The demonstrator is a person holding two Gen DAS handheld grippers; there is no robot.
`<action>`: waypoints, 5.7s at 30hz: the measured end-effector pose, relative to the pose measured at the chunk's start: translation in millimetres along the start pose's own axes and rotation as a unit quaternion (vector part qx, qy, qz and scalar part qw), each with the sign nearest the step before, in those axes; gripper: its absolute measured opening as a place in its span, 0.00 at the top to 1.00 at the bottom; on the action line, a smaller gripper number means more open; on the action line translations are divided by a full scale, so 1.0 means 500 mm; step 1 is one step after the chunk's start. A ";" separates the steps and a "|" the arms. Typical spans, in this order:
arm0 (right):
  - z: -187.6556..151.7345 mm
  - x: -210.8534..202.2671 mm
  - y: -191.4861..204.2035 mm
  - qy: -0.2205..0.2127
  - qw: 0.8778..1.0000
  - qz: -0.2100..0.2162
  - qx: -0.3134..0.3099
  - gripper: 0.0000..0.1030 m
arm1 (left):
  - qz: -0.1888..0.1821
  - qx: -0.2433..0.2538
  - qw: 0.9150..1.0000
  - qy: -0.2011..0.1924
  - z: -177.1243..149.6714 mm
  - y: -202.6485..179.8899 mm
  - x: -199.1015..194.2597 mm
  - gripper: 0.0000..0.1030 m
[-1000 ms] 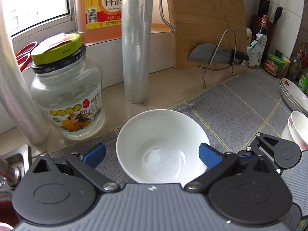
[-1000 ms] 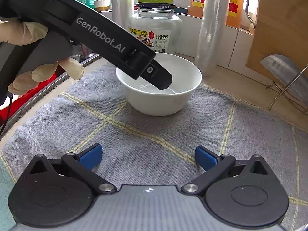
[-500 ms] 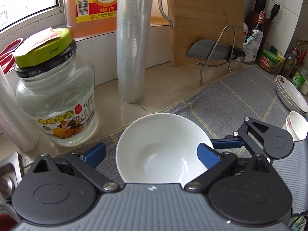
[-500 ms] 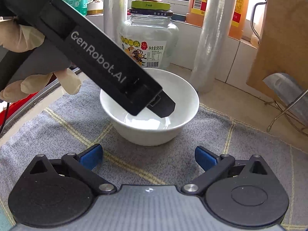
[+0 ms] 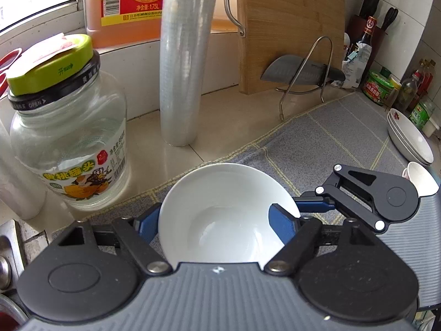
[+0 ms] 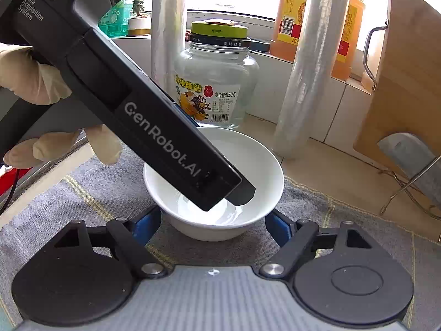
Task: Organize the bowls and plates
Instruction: 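Close the left gripper on the rim of the white bowl, then lift and carry the white bowl with the left gripper toward the nested bowls, then lower the white bowl into the nested bowls and open the left gripper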
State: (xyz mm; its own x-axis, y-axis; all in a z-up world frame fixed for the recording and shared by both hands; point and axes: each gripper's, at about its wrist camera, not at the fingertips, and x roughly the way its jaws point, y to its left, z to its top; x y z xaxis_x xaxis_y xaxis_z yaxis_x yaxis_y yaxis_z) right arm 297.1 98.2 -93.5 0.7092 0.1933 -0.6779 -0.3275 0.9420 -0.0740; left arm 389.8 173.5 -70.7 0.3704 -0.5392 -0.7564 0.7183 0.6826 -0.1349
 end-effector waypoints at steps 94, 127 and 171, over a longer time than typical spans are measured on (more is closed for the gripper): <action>-0.213 -0.445 -0.180 0.025 0.973 -0.172 0.153 0.17 | -0.173 0.220 0.960 0.013 0.099 -0.518 0.005 0.21; -0.245 -0.426 -0.206 0.052 0.968 -0.145 0.200 0.17 | -0.181 0.215 0.959 0.042 0.083 -0.535 0.055 0.21; -0.246 -0.475 -0.185 -0.024 0.975 -0.139 0.172 0.00 | -0.122 0.103 0.986 -0.045 -0.032 -0.412 -0.047 0.06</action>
State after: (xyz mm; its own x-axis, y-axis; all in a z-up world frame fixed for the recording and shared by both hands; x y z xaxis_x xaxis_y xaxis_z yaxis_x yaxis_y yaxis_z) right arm 82.3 -68.7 -15.6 0.7722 -0.0780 -0.6306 0.1042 0.9945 0.0045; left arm 223.9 53.6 -35.3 0.2156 -0.7228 -0.6566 0.8939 0.4168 -0.1653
